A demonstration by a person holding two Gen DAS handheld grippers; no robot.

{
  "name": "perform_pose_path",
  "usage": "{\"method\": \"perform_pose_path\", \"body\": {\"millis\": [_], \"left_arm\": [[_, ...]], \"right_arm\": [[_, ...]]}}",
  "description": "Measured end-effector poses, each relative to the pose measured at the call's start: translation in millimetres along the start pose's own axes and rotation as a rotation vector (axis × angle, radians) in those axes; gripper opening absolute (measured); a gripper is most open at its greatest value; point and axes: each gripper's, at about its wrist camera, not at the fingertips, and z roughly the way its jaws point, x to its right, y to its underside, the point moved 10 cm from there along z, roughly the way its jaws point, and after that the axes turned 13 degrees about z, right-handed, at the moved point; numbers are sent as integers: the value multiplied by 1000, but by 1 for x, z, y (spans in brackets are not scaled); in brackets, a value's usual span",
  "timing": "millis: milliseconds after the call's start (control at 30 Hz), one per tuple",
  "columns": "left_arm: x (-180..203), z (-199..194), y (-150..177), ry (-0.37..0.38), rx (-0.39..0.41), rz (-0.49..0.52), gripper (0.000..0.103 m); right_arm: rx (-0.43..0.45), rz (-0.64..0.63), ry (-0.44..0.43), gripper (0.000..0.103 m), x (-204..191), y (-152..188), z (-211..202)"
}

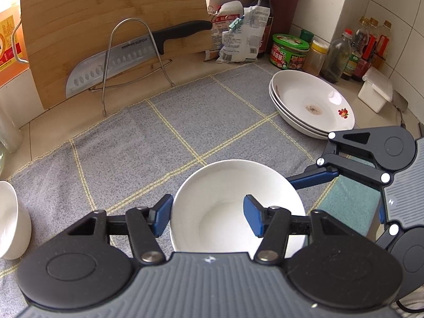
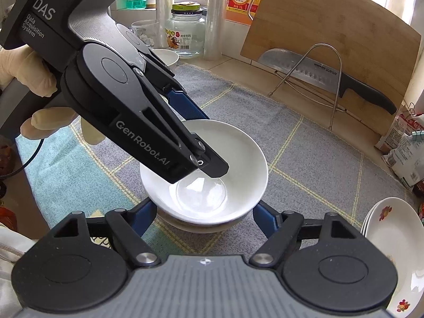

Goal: Organize plates and bowls
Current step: 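Lower the held bowl into the placed bowl and open the left tool, then withdraw the left tool from the stacked bowls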

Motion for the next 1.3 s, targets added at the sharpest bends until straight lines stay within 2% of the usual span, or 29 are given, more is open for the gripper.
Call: {"method": "perform_pose_path", "body": {"millis": [300,367,433,633,700,1167,1300], "left_arm": [[-2,0,0,-7,14,-1,59],[-3,-4,-1,-13,33,-1,60],[-6,-9,-2,-40,56,1,71],[-7,-28,-3,-102,140,10,87],[-7,-33,-2,-117,159,6,88],[-8,-49,6,-218,183,-142,92],[-7,-60,16,-309,170,-231,92]], "right_arm": [[-5,9,-11,84,-1,1,2],[2,5,-10,90,-2,1,2],[26,1,-14,103,-4,0,-2],[53,14,-17,103,-4,-5,-9],[52,22,-18,103,-3,-4,-8],[62,2,-35,103,8,0,-13],[58,-5,-95,103,16,-5,-15]]}}
